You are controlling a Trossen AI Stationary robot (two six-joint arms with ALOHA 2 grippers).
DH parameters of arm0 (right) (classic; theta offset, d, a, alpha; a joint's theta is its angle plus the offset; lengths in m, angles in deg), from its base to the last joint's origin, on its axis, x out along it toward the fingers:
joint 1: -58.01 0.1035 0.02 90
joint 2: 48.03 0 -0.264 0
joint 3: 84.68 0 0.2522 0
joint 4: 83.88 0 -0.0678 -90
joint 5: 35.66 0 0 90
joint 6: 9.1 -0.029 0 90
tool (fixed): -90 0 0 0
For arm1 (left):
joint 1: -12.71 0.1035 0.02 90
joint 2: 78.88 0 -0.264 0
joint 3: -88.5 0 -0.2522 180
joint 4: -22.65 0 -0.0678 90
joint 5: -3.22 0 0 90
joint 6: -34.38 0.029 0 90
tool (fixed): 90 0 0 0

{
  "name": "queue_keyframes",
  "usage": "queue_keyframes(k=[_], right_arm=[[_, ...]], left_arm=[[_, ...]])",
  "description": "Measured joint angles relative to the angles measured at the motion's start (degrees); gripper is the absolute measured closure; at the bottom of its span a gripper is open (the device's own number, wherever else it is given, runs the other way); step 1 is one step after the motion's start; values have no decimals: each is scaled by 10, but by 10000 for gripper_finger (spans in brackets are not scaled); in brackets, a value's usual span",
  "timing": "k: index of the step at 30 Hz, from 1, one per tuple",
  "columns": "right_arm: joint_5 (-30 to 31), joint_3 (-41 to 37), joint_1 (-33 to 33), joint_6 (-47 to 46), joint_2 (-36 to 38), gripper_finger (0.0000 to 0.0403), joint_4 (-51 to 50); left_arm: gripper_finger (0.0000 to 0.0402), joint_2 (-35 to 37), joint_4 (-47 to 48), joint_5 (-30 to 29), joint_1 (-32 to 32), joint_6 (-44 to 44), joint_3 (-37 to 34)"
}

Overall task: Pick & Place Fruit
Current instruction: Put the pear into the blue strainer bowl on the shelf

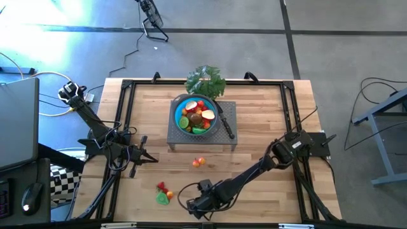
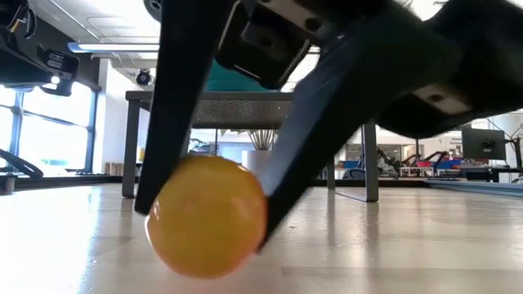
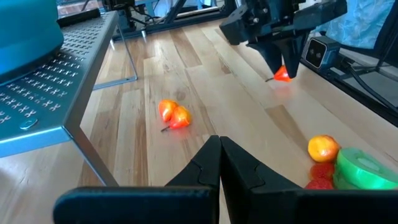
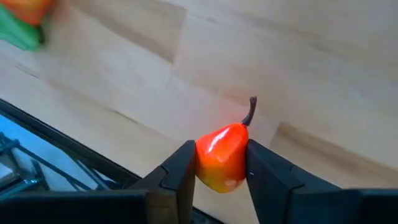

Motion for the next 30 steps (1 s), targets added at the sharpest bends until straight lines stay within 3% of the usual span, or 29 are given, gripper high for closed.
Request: queue_keyframes(k=[7, 20, 30], right_arm=[[26, 0, -22, 75, 24, 290, -1], [187, 0, -70, 212, 149, 293, -53], [290, 0, -115, 374, 231, 295, -72]], left_arm=[[401, 0, -1, 0, 0, -6, 0], [401, 0, -8, 0, 0, -11, 1], [401, 0, -12, 0, 0, -12, 1]])
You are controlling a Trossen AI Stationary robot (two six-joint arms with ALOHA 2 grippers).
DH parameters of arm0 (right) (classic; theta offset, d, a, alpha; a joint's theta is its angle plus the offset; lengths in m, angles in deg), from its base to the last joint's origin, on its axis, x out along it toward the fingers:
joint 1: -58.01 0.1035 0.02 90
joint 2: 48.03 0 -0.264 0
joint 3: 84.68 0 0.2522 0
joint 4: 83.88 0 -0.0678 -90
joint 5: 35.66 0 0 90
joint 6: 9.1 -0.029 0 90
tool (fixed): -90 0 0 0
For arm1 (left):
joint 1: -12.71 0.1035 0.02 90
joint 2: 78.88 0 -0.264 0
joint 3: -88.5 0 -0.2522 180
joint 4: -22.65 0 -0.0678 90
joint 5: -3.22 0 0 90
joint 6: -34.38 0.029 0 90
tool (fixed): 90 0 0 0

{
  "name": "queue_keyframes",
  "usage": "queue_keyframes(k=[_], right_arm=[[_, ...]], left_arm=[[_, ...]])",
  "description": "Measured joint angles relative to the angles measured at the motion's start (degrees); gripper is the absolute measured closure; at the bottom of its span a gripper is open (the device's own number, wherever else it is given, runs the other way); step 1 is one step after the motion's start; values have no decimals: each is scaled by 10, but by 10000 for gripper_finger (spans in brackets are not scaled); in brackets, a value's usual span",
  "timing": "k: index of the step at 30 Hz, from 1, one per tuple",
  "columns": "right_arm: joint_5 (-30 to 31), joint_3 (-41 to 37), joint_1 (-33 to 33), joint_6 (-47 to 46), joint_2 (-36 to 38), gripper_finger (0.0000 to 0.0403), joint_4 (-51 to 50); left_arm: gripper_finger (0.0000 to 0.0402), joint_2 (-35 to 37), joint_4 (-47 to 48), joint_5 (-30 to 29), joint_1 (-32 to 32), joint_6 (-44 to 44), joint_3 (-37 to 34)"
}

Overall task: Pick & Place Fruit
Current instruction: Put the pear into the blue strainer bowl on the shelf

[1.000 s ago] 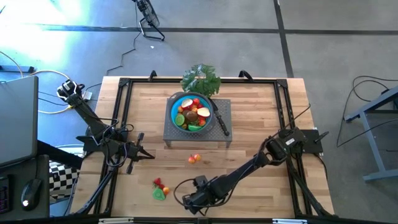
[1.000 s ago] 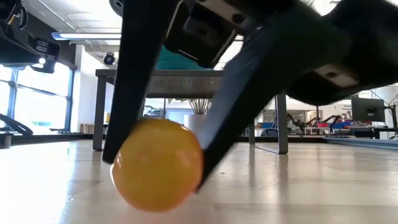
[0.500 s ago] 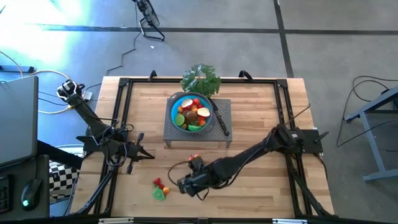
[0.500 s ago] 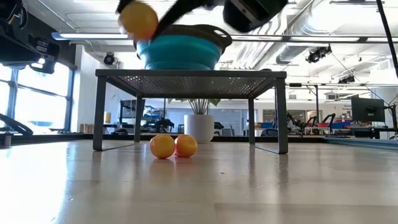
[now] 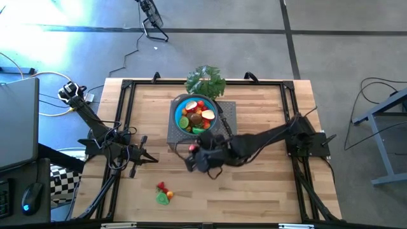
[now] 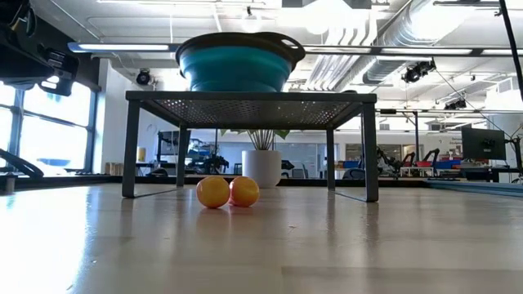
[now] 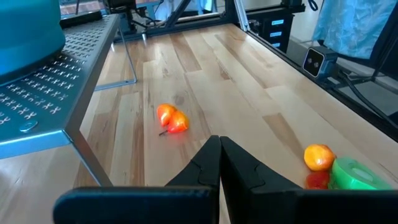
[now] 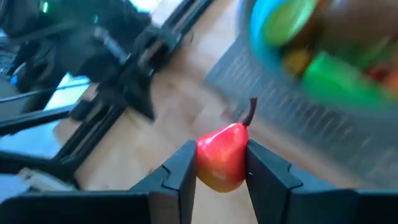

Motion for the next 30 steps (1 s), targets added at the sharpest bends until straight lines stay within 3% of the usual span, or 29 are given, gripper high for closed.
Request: queue_keyframes(k=[8, 11, 16, 19, 23, 30], right_arm=[[43, 0, -70, 160, 38, 295, -41], [29, 0, -106, 220, 38, 295, -55], [-7, 0, -171, 307, 35, 295, -77], [-14, 0, -206, 345, 35, 296, -79], [-65, 0, -245, 363, 34, 296, -100], [-78, 0, -264, 368, 34, 296, -140]], left_arm=[[401, 0, -2, -1, 0, 0, 0], [401, 0, 1, 2, 0, -26, 0], [401, 0, 47, 53, 0, -139, 0], [401, 0, 65, 56, 0, -154, 0], [401, 0, 57, 37, 0, -108, 0], [401, 0, 2, -11, 0, 0, 0]])
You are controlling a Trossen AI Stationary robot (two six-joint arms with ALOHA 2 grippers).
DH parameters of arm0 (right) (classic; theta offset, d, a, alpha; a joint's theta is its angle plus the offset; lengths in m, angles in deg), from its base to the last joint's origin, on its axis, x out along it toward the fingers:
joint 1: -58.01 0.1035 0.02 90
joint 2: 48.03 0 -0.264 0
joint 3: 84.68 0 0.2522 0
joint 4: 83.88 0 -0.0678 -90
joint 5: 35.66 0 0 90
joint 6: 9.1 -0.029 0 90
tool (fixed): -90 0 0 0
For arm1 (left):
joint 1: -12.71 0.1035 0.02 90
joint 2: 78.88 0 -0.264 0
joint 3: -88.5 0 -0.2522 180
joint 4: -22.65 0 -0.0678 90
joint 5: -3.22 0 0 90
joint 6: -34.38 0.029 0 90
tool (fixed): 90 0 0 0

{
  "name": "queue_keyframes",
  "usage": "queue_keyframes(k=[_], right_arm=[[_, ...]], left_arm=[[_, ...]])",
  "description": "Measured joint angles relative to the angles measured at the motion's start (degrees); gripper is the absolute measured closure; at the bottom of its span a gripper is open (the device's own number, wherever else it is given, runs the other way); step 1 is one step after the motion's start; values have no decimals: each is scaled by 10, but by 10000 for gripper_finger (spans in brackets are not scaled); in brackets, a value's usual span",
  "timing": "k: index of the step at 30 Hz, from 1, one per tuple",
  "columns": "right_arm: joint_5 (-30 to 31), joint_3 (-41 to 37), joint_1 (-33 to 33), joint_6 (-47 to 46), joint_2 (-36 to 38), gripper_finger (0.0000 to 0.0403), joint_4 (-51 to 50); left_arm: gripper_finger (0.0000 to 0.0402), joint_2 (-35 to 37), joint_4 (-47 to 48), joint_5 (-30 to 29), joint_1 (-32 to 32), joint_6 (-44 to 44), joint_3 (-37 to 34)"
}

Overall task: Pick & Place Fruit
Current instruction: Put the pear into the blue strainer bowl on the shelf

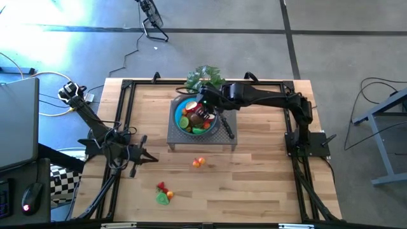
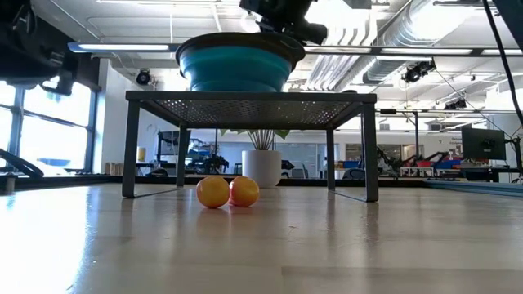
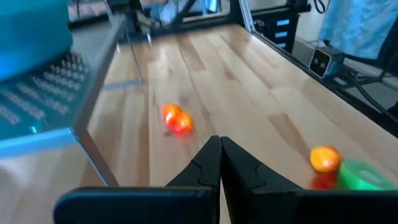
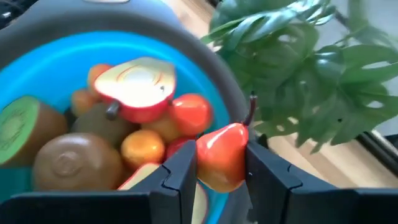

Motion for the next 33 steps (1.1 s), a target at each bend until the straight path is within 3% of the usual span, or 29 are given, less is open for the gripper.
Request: queue_keyframes(k=[5, 9, 18, 22, 27, 33], right_arm=[[-36, 0, 0, 12, 0, 296, -1], [-36, 0, 1, 15, 0, 289, -1], [-36, 0, 2, 64, 0, 188, 8], [-51, 0, 2, 80, 12, 168, 36], [-107, 0, 6, 73, 54, 189, 71], [-113, 0, 57, 40, 85, 253, 68]], left_arm=[[401, 1, -37, -21, 0, 60, 0], [401, 1, -71, -78, 0, 97, 0], [401, 1, -96, -146, 0, 150, 0], [401, 0, -99, -164, 0, 172, 0], [401, 1, -103, -180, 0, 187, 0], [401, 1, -103, -182, 0, 200, 0]])
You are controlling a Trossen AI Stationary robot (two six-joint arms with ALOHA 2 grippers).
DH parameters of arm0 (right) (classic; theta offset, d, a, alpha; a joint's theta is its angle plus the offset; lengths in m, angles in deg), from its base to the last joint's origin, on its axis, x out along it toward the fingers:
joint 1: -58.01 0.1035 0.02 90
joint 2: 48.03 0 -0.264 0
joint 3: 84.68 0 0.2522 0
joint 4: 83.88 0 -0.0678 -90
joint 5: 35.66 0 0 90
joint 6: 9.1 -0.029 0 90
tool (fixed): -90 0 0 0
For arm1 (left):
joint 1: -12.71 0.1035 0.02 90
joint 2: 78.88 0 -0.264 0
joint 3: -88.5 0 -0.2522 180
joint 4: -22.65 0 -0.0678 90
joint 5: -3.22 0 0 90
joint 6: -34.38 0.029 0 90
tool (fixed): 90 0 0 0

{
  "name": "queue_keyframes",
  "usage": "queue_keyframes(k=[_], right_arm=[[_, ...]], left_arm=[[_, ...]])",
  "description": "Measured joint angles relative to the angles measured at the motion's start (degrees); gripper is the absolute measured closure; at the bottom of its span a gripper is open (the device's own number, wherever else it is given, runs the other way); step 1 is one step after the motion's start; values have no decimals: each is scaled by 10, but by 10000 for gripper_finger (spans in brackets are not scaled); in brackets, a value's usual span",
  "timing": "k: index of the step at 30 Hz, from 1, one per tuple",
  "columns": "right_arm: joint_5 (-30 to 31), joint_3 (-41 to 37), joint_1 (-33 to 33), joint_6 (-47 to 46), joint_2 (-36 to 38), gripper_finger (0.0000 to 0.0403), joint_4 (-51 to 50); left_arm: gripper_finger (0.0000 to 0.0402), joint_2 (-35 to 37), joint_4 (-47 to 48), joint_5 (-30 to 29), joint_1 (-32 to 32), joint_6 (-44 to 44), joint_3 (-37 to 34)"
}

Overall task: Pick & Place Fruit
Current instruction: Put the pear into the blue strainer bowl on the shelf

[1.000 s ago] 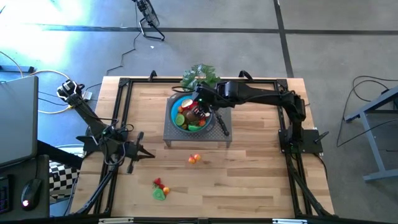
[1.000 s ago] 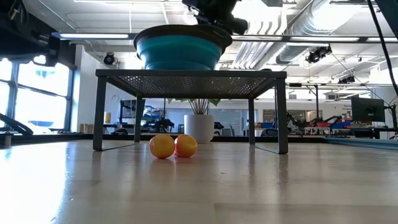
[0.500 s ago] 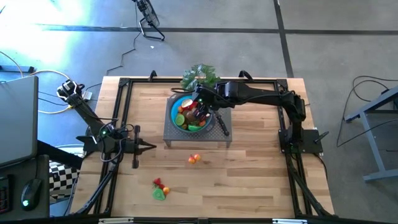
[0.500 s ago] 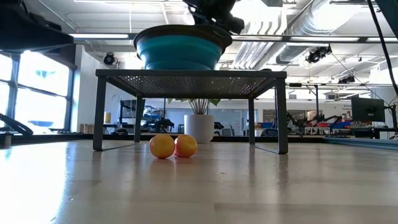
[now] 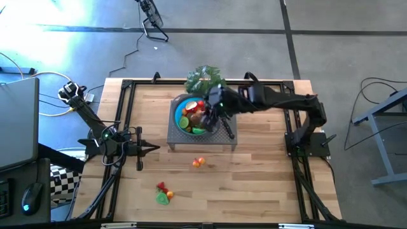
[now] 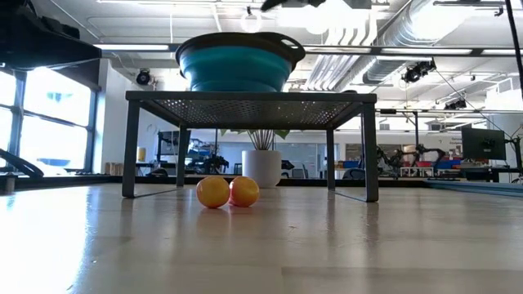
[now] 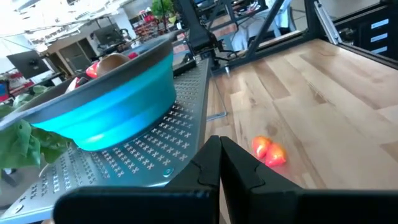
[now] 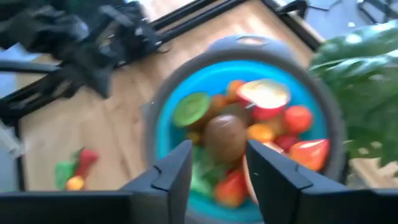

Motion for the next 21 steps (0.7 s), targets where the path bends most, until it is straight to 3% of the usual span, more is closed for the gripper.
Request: queue_keyframes(k=[5, 12, 21], right_arm=[[13, 0, 68, -28, 2, 313, -14], [115, 0, 171, -109, -7, 375, -37], [257, -3, 292, -234, -28, 399, -57]], left_arm=[[401, 0, 0, 0, 0, 0, 0], [401, 0, 0, 4, 0, -46, 0], [401, 0, 0, 4, 0, -115, 0]])
